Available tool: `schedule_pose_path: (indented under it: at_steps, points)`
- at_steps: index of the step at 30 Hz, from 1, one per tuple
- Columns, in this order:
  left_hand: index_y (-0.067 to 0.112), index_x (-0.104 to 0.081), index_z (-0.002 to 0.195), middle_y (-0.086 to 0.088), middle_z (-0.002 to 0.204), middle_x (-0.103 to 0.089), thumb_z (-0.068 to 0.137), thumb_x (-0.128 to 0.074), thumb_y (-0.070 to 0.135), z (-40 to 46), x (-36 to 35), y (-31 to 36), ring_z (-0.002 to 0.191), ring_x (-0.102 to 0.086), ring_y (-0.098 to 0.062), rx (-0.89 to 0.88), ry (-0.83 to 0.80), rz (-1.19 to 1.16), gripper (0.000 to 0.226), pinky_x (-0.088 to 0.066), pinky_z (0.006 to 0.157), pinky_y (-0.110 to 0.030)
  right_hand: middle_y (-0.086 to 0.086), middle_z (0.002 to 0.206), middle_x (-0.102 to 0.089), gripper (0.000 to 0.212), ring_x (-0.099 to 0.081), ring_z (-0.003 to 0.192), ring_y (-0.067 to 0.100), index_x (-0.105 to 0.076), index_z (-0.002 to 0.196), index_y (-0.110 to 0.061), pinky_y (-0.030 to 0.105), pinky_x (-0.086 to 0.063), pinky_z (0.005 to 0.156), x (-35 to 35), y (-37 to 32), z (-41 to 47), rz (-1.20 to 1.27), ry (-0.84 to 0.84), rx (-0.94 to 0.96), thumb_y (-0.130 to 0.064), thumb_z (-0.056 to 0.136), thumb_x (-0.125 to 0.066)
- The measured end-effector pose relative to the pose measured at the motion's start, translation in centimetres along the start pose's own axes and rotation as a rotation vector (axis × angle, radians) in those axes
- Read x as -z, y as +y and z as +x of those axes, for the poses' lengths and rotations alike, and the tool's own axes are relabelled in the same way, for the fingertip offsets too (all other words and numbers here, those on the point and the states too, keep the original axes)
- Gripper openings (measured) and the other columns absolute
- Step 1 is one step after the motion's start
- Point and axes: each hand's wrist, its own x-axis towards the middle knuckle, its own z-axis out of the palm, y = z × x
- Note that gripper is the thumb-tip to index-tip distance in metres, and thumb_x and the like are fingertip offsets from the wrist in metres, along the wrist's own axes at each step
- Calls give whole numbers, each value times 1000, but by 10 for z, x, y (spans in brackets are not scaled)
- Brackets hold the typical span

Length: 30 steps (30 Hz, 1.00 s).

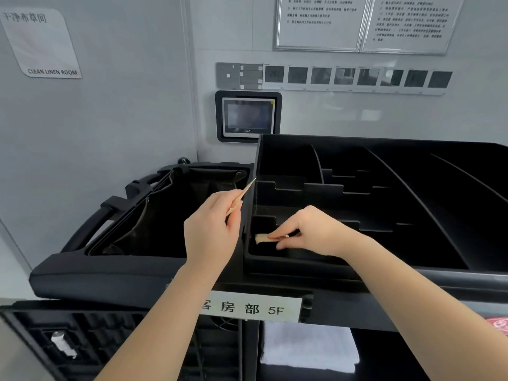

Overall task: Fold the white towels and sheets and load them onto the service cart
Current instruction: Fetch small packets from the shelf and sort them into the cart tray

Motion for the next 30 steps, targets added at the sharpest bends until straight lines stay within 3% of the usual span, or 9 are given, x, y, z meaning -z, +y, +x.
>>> schedule_pose_path:
  at_steps: [6, 10, 15, 17, 19, 21, 24, 27, 30]
  points:
    - [14, -70, 108, 5, 97, -70, 91, -63, 14, -1, 0, -1, 77, -63, -6, -6, -15, -28, 18, -52, 61, -20, -16, 118, -66, 31, -57, 111, -7, -69, 117, -26, 18, -41, 104, -1, 7, -6, 68, -112, -30, -25, 86, -69]
    - [13, -70, 109, 4, 97, -70, 91, -63, 15, -3, 2, 3, 78, -63, -6, -1, -43, -48, 19, -50, 64, -14, -15, 119, -66, 30, -56, 109, -10, -68, 117, -26, 16, -41, 103, -3, 9, -11, 78, -59, -37, -26, 87, -68]
    - [13, -70, 111, 5, 100, -70, 90, -65, 13, 2, 7, 9, 86, -64, -5, -78, -103, -123, 21, -50, 73, -11, -24, 114, -61, 48, -54, 103, -16, -58, 127, -34, 10, -47, 91, 7, 1, -20, 82, 414, -16, -31, 82, -72]
    - [14, -70, 112, 7, 102, -69, 91, -64, 14, 6, 9, 15, 89, -64, -5, -127, -143, -190, 22, -52, 75, -15, -31, 121, -46, 57, -43, 110, -17, -49, 131, -39, 3, -36, 88, 13, -9, -24, -17, 596, 33, -33, 79, -74]
    - [15, -69, 113, 7, 104, -69, 91, -63, 15, 10, 9, 25, 92, -64, -5, -186, -186, -219, 23, -54, 77, -19, -26, 132, -42, 63, -36, 118, -12, -45, 134, -39, 3, -28, 91, 18, -20, -25, -80, 633, 68, -31, 79, -75]
    - [16, -69, 115, 7, 107, -69, 91, -63, 17, 14, 7, 36, 94, -65, -6, -246, -220, -225, 25, -55, 79, -22, -16, 131, -53, 51, -42, 119, -5, -54, 130, -32, 8, -34, 96, 20, -28, -25, -106, 642, 86, -25, 83, -73]
    - [18, -65, 119, 7, 110, -68, 90, -64, 24, 18, 4, 51, 97, -64, -6, -276, -243, -255, 30, -55, 81, -22, -5, 99, -70, 19, -62, 95, 8, -71, 107, -19, 28, -52, 88, 25, -33, -30, -136, 692, 96, -14, 90, -64]
    - [19, -60, 120, 9, 109, -67, 86, -63, 36, 18, 4, 57, 98, -63, -3, -215, -229, -257, 38, -52, 82, -16, -6, 91, -71, 17, -64, 89, 6, -73, 100, -19, 29, -53, 85, 31, -28, -40, -72, 736, 26, -11, 91, -61]
    - [16, -64, 110, 9, 101, -68, 87, -65, 28, 16, 2, 57, 90, -64, -4, -226, -183, -249, 26, -56, 74, -21, -6, 93, -72, 17, -64, 91, 7, -74, 100, -19, 31, -53, 88, 36, -21, -46, -35, 745, -26, -11, 90, -63]
